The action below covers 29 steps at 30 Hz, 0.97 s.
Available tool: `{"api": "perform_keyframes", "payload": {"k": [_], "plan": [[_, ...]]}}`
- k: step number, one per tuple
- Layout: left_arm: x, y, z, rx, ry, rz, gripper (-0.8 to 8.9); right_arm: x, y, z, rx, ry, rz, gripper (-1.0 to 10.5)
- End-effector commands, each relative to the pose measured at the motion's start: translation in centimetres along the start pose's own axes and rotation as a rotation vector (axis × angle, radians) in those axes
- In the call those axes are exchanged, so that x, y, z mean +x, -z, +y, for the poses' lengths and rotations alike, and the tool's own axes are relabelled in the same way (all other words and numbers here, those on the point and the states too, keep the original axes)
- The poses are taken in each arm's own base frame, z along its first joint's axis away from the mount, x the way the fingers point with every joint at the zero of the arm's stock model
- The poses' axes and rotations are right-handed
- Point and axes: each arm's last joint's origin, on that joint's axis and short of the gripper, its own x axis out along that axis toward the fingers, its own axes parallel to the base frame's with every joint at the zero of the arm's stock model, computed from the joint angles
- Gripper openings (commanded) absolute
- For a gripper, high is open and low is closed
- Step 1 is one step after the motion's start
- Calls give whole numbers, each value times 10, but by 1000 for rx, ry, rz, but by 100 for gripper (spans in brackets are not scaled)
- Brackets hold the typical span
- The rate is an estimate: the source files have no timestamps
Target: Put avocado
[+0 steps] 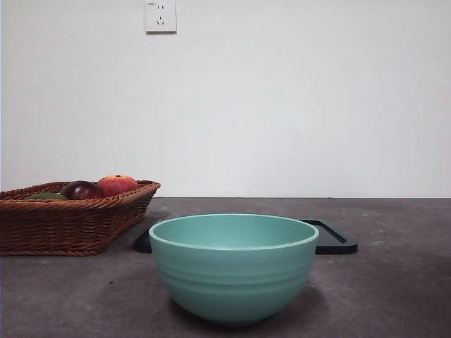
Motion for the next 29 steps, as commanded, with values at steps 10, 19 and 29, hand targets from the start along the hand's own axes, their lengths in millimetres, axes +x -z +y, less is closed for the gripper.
{"api": "perform_keyframes", "payload": {"k": [10,19,29], "plan": [[-12,-31,-4,-90,5,-98,16,-8,-23,3,214,-30,-74,14],[-34,-82,-10,-110,9,-223,16,-31,-74,9,328,-74,-215,12],[-38,-163,-22,-78,78,-116,16,-48,-147,22,283,-225,-150,12]]}}
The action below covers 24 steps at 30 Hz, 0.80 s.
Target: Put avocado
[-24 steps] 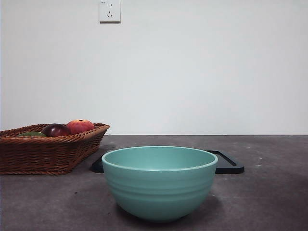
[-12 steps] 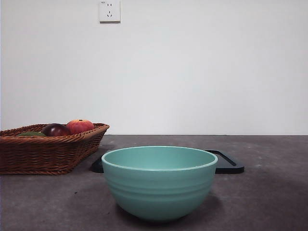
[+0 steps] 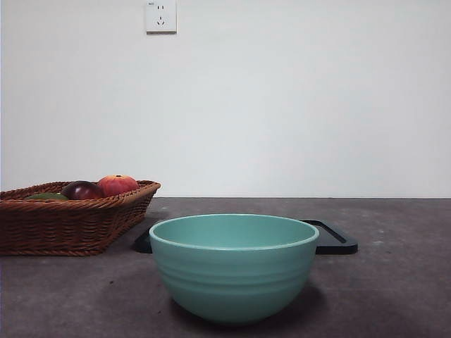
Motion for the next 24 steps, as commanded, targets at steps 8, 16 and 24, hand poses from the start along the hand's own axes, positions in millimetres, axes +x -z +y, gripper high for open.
{"api": "perform_keyframes", "payload": {"k": [8,16,24], "plan": [[28,-53,-19,44,151,154,16,31,-40,19,-51,-86,283,12],[35,-42,-46,94,399,300,16,47,-38,46,-120,-332,447,12],[30,-37,-56,75,513,359,18,50,-24,63,-200,-512,550,13]]}}
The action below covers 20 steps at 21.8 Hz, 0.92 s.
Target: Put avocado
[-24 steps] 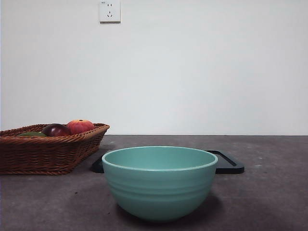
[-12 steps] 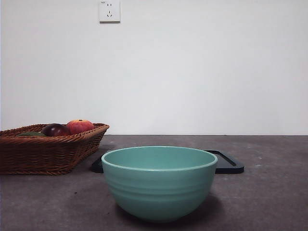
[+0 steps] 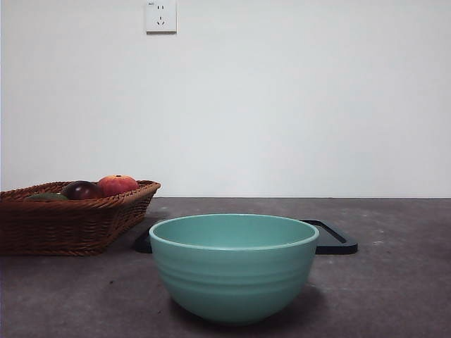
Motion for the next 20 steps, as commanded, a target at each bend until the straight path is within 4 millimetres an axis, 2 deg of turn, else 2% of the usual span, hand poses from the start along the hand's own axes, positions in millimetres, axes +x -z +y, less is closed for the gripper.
{"api": "perform_keyframes", "payload": {"k": [1,6,10,17,19,20], "plan": [[-3,-4,-4,-25,57,-9,18,-1,-3,6,-50,-34,5,12],[-5,4,-5,-138,95,77,18,-3,4,8,-36,-43,60,13],[-7,10,-5,-156,88,131,18,-5,10,7,-13,-33,116,13],[-10,10,-5,-129,91,119,28,-5,10,7,-10,-31,120,14],[-10,10,-5,-111,92,118,86,-5,10,7,-14,-33,112,17],[-10,10,-5,-103,93,118,199,-5,9,7,-15,-33,110,90]]}}
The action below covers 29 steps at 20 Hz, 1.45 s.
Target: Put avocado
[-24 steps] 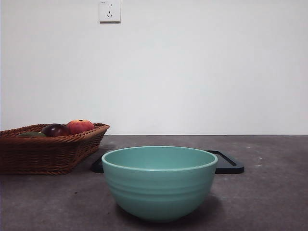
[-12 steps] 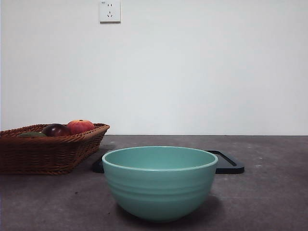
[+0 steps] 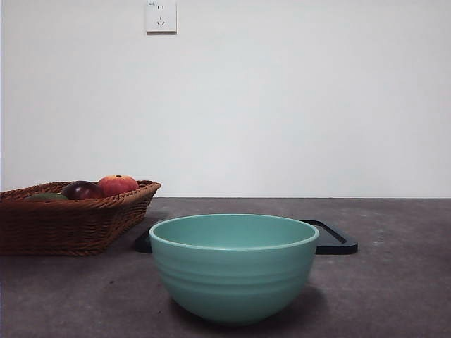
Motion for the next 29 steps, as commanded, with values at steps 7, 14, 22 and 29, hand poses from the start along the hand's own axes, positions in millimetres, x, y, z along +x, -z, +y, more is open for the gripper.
{"api": "perform_keyframes", "payload": {"k": [7,14,22,29], "plan": [[-2,-6,-3,42,16,-29,593,-3,-5,2,-9,0,-26,546],[-2,-5,-3,34,14,-19,589,-3,-5,3,-10,-2,-26,546],[12,-18,4,-19,-158,123,583,-3,-5,3,-10,-2,-26,546],[78,-33,38,-86,-427,384,583,-3,-5,3,-10,-2,-25,545]]}}
